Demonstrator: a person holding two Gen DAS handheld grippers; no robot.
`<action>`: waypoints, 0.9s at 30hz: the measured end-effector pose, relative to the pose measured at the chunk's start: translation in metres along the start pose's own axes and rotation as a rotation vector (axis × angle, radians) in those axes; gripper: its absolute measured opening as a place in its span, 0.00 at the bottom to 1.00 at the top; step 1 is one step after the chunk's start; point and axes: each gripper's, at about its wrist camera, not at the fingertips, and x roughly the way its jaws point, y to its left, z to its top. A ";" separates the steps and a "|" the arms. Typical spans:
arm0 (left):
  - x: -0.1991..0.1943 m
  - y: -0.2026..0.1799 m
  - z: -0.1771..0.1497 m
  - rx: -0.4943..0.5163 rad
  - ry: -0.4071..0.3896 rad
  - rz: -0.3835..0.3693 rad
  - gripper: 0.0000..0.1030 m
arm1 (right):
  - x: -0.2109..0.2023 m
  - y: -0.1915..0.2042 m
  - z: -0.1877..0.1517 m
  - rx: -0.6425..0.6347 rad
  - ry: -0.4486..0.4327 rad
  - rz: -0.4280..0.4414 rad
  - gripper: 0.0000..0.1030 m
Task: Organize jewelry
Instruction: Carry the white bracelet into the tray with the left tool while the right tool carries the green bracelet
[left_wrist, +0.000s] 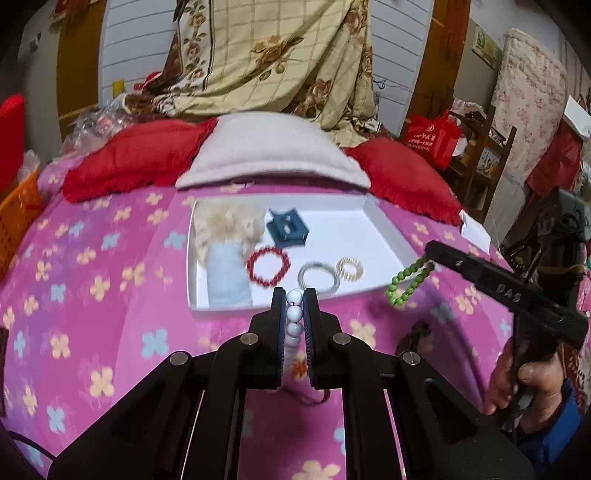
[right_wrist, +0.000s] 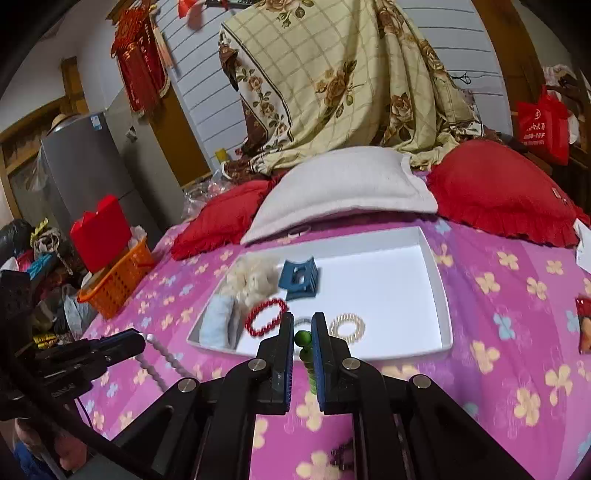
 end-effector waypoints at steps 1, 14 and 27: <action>0.000 -0.001 0.007 0.002 -0.004 -0.005 0.08 | 0.002 -0.001 0.003 -0.001 -0.003 -0.001 0.09; 0.079 -0.043 0.102 0.057 0.054 0.012 0.08 | 0.059 -0.051 0.042 0.096 0.016 0.009 0.09; 0.198 -0.077 0.136 0.156 0.174 0.136 0.08 | 0.111 -0.090 0.035 0.166 0.123 -0.013 0.09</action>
